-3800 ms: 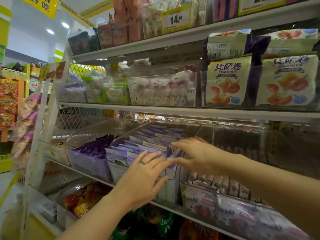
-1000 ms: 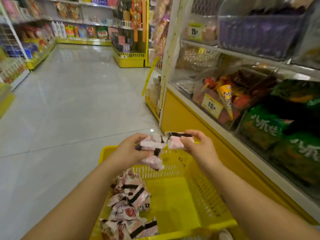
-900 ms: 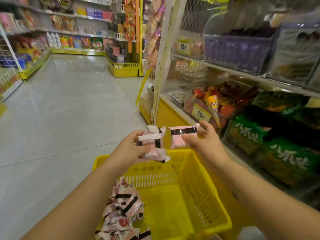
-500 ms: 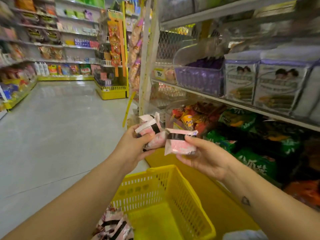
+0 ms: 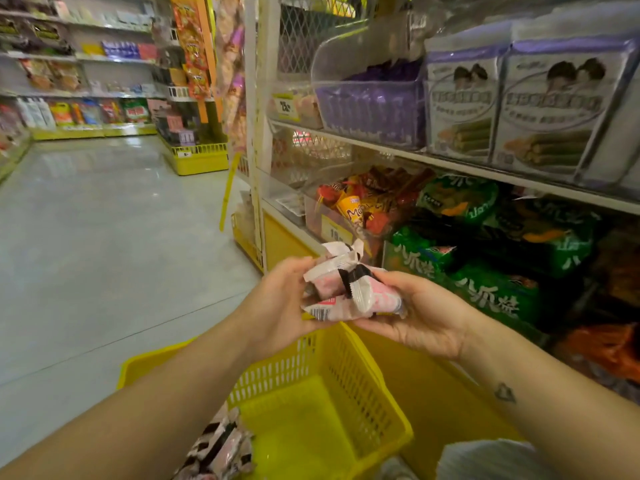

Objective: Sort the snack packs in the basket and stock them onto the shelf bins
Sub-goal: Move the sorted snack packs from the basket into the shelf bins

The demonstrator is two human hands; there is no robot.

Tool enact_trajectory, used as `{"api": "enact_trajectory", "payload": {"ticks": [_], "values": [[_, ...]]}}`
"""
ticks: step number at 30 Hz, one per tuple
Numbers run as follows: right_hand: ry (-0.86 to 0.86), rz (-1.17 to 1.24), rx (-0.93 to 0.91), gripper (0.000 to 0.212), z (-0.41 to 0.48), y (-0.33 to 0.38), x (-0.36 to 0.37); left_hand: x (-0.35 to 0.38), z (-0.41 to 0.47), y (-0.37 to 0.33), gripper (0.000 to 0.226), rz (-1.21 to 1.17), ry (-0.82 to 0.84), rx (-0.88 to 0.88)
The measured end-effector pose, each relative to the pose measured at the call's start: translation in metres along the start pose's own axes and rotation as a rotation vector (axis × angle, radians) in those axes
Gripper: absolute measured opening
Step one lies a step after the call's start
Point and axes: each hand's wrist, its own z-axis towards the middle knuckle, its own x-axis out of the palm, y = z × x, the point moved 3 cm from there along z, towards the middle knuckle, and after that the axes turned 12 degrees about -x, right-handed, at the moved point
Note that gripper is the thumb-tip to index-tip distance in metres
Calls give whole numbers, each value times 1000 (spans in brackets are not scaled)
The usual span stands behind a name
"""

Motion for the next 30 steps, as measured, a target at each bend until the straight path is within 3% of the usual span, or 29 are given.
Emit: {"api": "enact_trajectory", "payload": {"ticks": [3,7,9,11,12,15,21,26,30], "values": [[-2,-15,1,40,-4,1,-11,0,9,1,54,-56,-27,-68],[-14,-146,37,37,-5,-7,-23,10,19,17,15,-33,-152,-57],[-14,-220,32,47,-3,-11,-27,12,20,19,43,-75,-116,-73],[25,-288,18,46,-2,-12,-27,12,17,18,76,-95,-102,-109],[45,-321,14,42,-2,-13,-27,11,17,18,81,-61,-99,-141],[67,-352,14,29,0,-15,-27,8,11,17,74,142,-41,-244],[105,-500,-71,35,4,-17,-26,-2,5,15,79,286,-87,-307],[36,-569,-231,28,8,-5,-24,-8,10,10,55,-59,-254,-120],[10,-649,-282,30,10,-7,-21,-8,7,16,37,-238,-326,-130]]}}
